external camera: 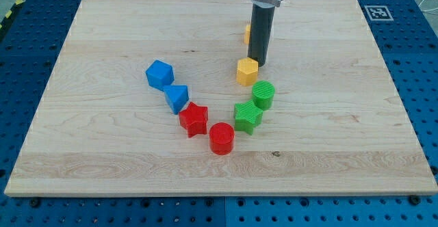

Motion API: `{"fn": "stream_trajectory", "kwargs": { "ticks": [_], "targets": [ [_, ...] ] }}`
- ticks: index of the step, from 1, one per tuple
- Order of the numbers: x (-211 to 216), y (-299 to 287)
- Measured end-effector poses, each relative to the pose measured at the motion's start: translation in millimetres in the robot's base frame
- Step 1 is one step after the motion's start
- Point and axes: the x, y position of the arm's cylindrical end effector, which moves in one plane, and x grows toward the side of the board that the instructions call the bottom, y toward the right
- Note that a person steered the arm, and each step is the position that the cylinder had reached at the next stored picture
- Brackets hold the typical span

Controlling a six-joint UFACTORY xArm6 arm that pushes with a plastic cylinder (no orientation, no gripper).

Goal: Move yellow hexagon above the green circle

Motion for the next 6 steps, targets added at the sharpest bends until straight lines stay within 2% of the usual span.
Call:
{"fn": "stream_trajectory", "kwargs": {
  "ticks": [2,5,6],
  "targets": [
    [-11,-69],
    [13,-65],
    [18,-46]
  ]
}}
